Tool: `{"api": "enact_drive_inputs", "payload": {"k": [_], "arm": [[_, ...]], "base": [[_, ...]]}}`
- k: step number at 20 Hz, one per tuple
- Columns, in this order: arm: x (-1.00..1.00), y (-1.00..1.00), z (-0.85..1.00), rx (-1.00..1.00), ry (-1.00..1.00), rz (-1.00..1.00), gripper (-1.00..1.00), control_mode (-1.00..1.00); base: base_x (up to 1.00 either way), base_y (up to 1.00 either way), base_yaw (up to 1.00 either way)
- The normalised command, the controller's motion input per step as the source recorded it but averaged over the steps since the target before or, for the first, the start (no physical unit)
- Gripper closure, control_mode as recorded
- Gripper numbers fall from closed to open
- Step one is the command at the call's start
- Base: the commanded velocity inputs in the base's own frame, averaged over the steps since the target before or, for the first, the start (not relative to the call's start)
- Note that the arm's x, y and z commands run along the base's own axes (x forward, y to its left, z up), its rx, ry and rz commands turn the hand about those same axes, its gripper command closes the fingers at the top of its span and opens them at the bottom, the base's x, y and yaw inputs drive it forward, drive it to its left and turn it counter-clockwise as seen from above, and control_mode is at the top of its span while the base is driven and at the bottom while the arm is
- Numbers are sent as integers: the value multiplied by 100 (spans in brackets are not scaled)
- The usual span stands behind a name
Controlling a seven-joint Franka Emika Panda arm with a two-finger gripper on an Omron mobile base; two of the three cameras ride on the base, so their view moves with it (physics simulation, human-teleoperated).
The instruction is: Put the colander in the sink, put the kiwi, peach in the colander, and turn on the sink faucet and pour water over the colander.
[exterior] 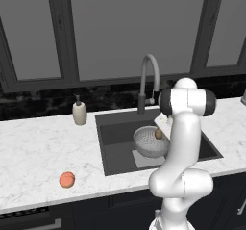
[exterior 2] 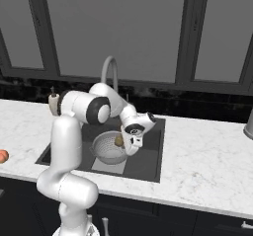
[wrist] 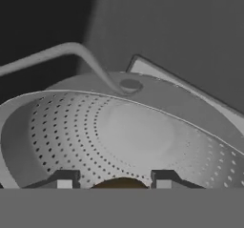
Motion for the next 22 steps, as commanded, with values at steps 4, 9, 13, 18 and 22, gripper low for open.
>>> {"api": "enact_drive_inputs", "payload": {"k": [4,9,13,18,22], "arm": [[3,16,-46,-3,-21,0,100,-100],[7,19,-30,-3,-17,0,100,-100],[0,42,-7,-7,-19,0,-100,-100],[-7,27,-1,-5,-16,0,-100,-100],[-34,9,0,-1,-23,0,-100,-100]], "base": [[0,0,0],[0,0,0],[0,0,0],[0,0,0],[0,0,0]]}}
